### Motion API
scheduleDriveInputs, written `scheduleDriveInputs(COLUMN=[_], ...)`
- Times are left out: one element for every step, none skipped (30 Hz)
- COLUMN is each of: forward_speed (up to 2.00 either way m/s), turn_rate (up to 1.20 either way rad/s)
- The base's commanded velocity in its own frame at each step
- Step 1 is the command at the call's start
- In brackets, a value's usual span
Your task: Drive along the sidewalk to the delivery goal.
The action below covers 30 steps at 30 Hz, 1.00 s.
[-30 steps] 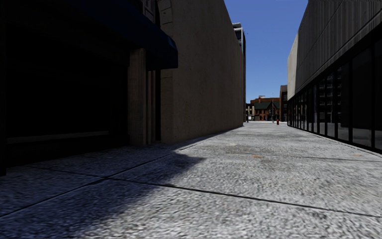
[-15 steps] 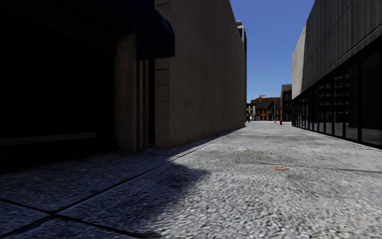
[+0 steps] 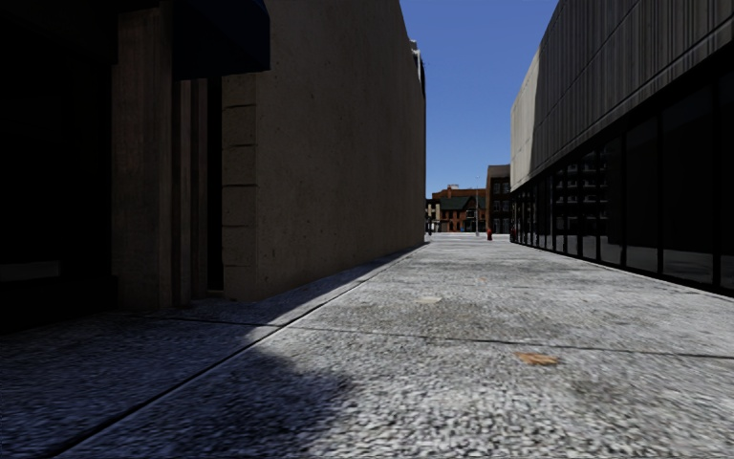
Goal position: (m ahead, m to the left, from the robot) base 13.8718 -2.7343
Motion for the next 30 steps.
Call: scheduleDriveInputs(forward_speed=[2.00,2.00,2.00,2.00,2.00,2.00,2.00,2.00,2.00,2.00,2.00,2.00,2.00,2.00,2.00,2.00,2.00,2.00,2.00,2.00,2.00,2.00,2.00,2.00,2.00,2.00,2.00,2.00,2.00,2.00], turn_rate=[0.00,0.00,0.00,0.00,0.00,0.00,0.00,0.00,0.00,0.00,-0.11,-0.11,-0.62,-1.03,-1.14,-1.14,-1.17,-1.20,-1.20,-1.20,-1.20,-1.19,-0.73,0.00,0.00,0.00,0.00,0.00,0.00,0.00])
